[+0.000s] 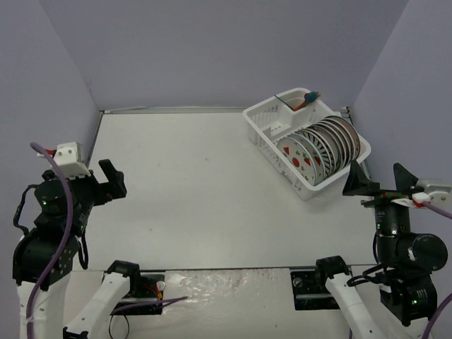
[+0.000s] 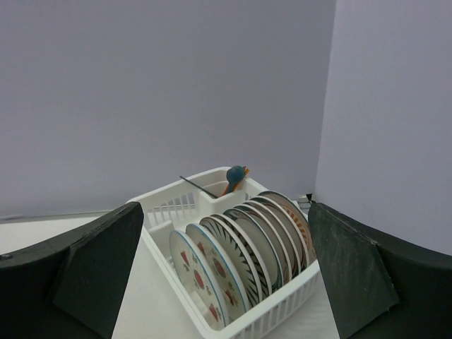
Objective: Load the plates into the dish rack
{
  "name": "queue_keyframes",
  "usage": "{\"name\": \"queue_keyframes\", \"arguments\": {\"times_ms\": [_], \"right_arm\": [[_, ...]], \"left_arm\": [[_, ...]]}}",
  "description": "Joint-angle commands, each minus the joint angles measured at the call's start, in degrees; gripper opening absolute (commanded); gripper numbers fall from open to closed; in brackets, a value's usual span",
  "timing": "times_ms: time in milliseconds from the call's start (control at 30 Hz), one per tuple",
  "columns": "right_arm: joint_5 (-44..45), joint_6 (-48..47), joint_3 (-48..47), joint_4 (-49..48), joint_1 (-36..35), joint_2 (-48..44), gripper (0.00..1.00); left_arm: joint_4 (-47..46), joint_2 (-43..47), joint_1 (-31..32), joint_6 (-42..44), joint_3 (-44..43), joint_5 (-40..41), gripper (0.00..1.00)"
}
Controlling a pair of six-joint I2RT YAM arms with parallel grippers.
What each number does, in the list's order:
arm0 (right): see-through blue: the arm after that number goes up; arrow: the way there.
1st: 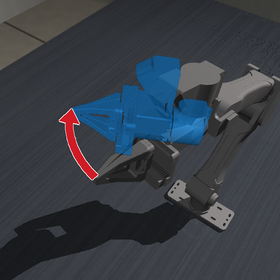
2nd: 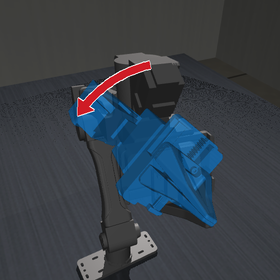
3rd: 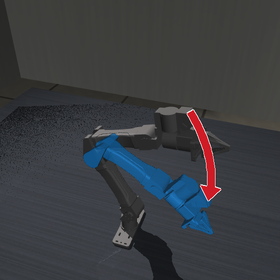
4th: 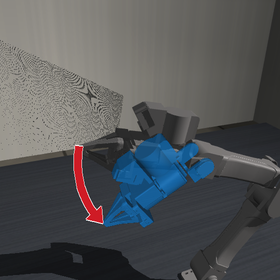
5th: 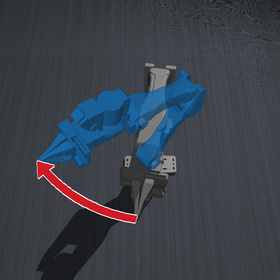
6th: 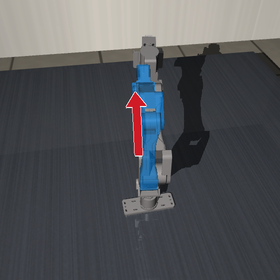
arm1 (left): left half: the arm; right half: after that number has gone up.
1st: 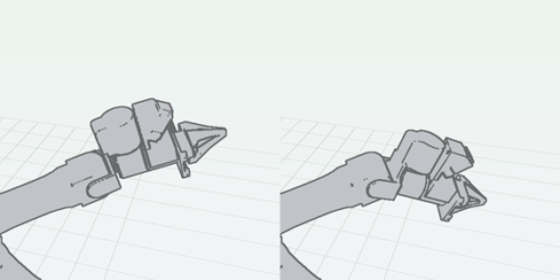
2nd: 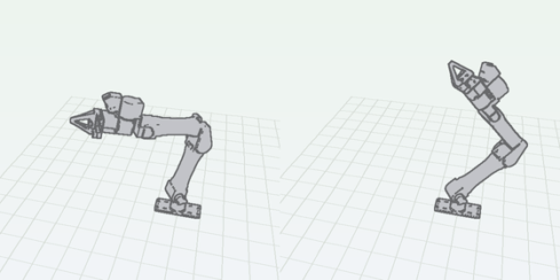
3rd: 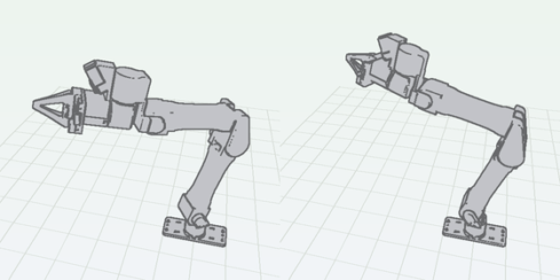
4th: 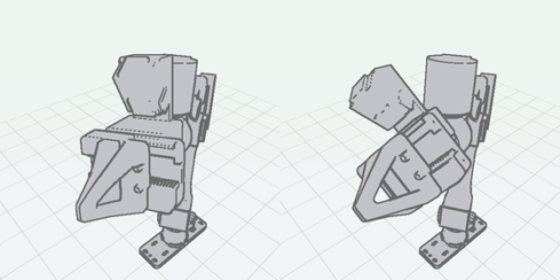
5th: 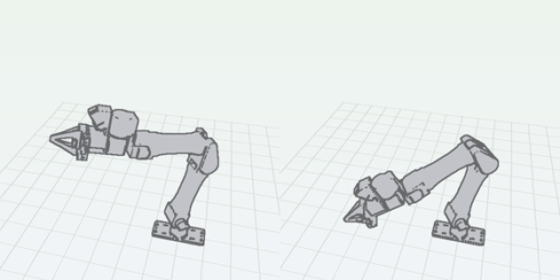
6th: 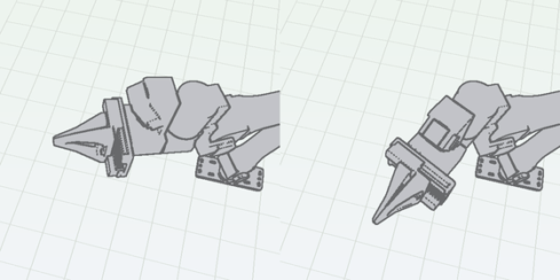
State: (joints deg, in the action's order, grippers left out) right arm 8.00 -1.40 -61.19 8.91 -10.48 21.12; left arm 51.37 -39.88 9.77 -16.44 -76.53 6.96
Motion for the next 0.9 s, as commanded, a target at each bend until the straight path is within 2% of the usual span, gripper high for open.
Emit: {"name": "queue_keyframes", "arguments": {"times_ms": [0,200,300,433,867], "right_arm": [[3.9,-0.9,1.4,3.2,0.2,-4.7,1.00],[4.4,0.2,3.6,4.1,0.2,-8.4,1.00],[7.9,0.4,5.1,4.3,0.2,-11.9,1.00],[8.6,0.2,5.6,4.6,0.1,-12.9,1.00],[8.6,-0.3,7.8,4.7,0.1,-15.7,1.00]], "left_arm": [[3.7,4.0,-0.3,3.1,-1.2,4.5,0.97],[4.1,8.2,-0.3,2.0,3.6,7.0,0.97],[-1.2,13.1,-0.3,-1.1,11.0,6.0,0.97],[-3.7,14.5,-0.1,-3.2,16.5,5.6,0.97],[-7.6,15.4,0.1,-2.9,23.2,6.1,0.97]]}}
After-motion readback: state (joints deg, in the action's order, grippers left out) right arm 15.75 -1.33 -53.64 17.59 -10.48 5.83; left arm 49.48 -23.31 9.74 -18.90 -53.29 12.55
